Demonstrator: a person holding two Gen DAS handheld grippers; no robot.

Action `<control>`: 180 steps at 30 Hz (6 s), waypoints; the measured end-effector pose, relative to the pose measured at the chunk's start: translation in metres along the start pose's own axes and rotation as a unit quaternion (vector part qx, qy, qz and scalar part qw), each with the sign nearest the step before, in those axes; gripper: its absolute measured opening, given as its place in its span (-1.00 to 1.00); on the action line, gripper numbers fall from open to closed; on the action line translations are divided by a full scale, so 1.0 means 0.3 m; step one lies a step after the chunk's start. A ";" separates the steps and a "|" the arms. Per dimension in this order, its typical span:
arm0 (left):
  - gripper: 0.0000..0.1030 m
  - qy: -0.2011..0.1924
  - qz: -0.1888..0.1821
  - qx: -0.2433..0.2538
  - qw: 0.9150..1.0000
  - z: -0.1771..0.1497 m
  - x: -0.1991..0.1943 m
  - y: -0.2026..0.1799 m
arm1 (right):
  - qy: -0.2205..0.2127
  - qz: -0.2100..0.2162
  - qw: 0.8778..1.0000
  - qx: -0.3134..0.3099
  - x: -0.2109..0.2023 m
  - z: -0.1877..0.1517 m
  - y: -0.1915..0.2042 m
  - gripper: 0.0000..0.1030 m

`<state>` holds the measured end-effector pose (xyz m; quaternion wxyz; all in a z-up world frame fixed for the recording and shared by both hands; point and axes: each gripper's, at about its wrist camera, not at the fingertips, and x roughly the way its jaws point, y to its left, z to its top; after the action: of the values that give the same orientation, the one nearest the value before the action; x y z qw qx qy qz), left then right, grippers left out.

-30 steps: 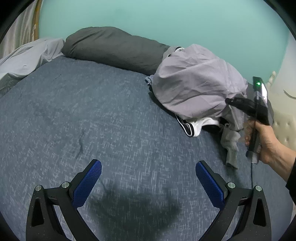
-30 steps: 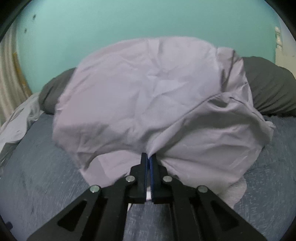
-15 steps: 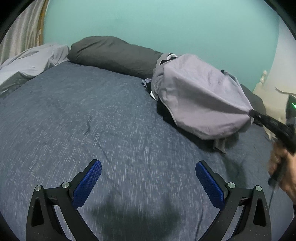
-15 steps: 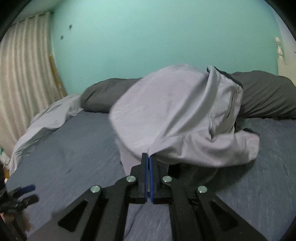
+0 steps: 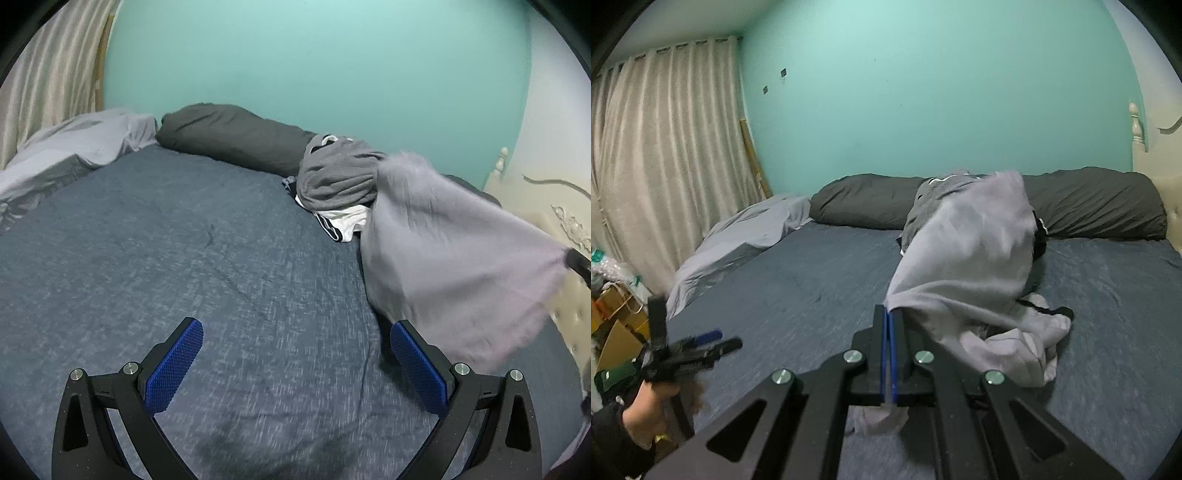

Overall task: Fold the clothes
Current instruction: 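Pull the lavender jacket off the pile with the right tool, then close the left tool on the jacket edge beside the right tool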

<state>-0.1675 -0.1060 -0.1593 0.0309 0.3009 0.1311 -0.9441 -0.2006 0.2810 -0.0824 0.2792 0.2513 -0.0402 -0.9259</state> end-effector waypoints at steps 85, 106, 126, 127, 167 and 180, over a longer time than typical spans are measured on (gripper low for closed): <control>1.00 0.099 -0.094 0.169 0.976 -0.306 0.476 -0.507 | 0.006 -0.092 0.987 0.130 0.426 -0.502 -0.315 -0.88; 0.94 0.105 -0.104 0.253 0.956 -0.293 0.735 -0.803 | -0.015 -0.059 0.982 0.176 0.393 -0.495 -0.390 -0.88; -0.28 0.116 -0.100 0.291 0.944 -0.287 0.794 -0.850 | -0.009 -0.055 0.980 0.192 0.396 -0.497 -0.420 -0.87; -0.33 0.115 -0.100 0.292 0.944 -0.286 0.790 -0.846 | -0.008 -0.055 0.980 0.192 0.398 -0.497 -0.421 -0.87; -0.02 0.038 -0.083 0.382 0.920 -0.298 0.660 -0.900 | -0.007 -0.057 0.976 0.210 0.395 -0.471 -0.471 -0.80; -0.80 0.042 -0.107 0.371 0.921 -0.235 0.674 -0.946 | 0.006 -0.071 0.979 0.192 0.421 -0.465 -0.468 -0.76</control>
<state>-0.3322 0.1904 -0.2664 -0.1898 0.3145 -0.1963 -0.9091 -0.2931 0.3403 -0.2900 0.1597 0.3078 -0.1975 -0.9169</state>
